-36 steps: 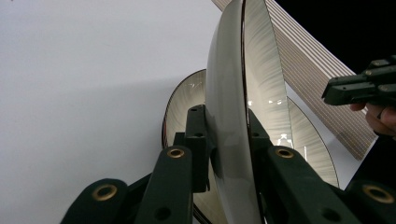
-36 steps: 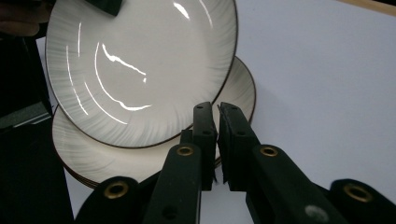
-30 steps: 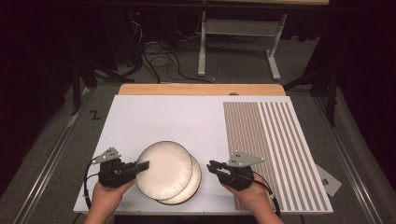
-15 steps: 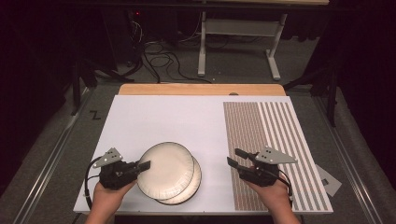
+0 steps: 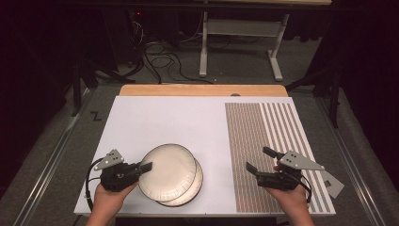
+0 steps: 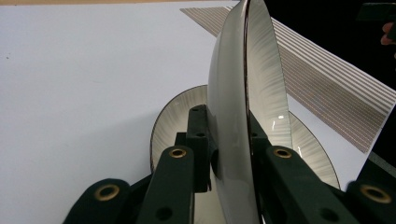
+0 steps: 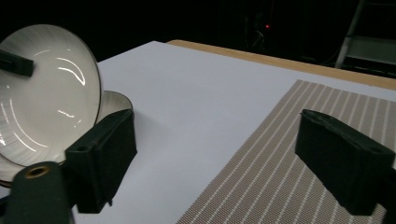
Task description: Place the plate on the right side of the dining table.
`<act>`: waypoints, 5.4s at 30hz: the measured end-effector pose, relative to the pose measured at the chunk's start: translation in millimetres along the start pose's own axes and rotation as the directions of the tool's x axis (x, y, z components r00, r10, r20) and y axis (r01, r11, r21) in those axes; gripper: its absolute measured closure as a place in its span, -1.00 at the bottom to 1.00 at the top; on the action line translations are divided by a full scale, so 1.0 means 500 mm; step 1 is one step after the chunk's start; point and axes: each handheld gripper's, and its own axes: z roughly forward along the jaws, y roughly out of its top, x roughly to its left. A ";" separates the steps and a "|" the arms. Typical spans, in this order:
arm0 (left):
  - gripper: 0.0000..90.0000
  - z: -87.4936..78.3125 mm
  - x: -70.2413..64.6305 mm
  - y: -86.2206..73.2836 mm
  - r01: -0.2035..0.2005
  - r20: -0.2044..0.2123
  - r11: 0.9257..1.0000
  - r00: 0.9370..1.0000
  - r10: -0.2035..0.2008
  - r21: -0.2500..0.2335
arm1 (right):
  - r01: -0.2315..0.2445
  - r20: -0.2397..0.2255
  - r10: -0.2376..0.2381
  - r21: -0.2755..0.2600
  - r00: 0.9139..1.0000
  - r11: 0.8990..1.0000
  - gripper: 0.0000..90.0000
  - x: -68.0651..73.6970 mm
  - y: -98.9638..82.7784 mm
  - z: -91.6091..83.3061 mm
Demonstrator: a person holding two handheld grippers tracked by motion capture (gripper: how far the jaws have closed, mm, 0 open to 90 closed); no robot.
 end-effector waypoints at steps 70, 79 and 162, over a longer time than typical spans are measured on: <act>0.76 0.000 -0.001 0.001 -0.027 0.003 1.000 1.000 0.027 -0.001 | 0.061 -0.267 -0.023 0.135 0.963 0.989 -0.83 0.180 -0.005 0.215; 0.76 0.000 0.000 0.001 -0.029 0.004 1.000 1.000 0.029 0.001 | 0.063 -0.301 -0.011 0.165 0.954 0.984 -0.75 0.206 -0.015 0.250; 0.80 -0.001 -0.023 0.008 0.008 0.105 0.996 0.995 0.002 -0.093 | -0.099 -0.311 0.126 0.099 0.942 0.990 0.92 0.172 0.017 0.217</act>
